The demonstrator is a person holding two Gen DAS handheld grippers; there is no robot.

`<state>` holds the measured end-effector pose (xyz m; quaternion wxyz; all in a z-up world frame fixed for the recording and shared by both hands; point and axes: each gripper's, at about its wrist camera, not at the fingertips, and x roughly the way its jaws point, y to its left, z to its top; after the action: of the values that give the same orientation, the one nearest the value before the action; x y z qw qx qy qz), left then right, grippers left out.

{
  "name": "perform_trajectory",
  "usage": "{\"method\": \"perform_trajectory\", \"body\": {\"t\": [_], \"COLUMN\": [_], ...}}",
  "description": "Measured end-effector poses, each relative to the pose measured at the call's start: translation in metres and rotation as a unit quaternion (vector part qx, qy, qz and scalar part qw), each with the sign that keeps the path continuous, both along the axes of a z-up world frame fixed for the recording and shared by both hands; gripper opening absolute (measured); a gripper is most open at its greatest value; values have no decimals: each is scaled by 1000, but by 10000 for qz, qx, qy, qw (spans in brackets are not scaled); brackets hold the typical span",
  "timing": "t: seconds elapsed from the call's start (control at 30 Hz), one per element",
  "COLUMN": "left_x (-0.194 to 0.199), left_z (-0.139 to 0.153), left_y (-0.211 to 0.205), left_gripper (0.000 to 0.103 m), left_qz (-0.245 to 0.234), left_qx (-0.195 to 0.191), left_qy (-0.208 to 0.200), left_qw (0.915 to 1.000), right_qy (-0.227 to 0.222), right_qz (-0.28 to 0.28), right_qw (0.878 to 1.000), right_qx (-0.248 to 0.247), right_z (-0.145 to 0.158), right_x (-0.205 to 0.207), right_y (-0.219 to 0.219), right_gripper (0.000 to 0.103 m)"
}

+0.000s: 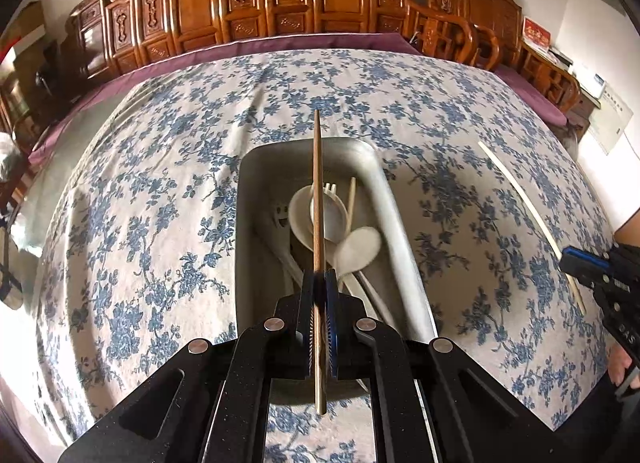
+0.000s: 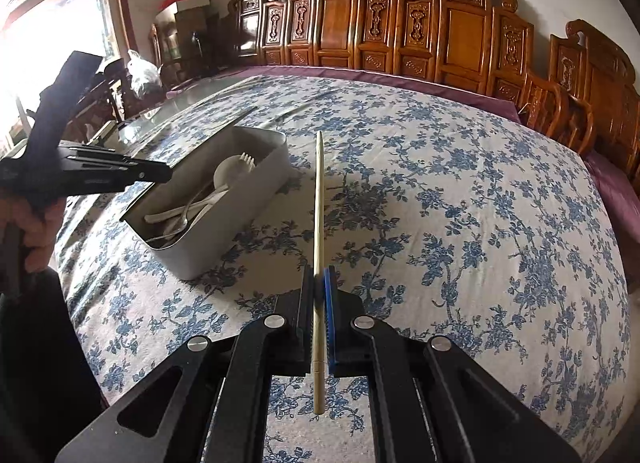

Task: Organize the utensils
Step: 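Carry the chopstick to the grey tray and release it with the left tool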

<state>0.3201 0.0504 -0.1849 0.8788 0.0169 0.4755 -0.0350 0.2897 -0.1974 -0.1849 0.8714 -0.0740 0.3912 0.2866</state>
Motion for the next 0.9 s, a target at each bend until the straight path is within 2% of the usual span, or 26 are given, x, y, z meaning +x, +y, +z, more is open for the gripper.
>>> {"method": "perform_trajectory", "body": {"t": [0.27,0.6,0.9], "left_x": [14,8,6], "left_z": [-17,-39,-38], "left_y": [8,10,16], "left_gripper": [5,5,7], "left_qz": [3,-207,-187], "left_qx": [-18,-149,-260], "left_qy": [110,288,195], "left_qw": [9999,9993,9993], "right_qy": [20,63,40], "right_qz": [-57,-105,-158], "right_qw": [9999,9997,9997], "right_qx": [-87,-199,-205], "right_z": [-5,-12,-4], "right_x": [3,10,17], "right_y": [2,10,22], "right_gripper": [6,6,6]}}
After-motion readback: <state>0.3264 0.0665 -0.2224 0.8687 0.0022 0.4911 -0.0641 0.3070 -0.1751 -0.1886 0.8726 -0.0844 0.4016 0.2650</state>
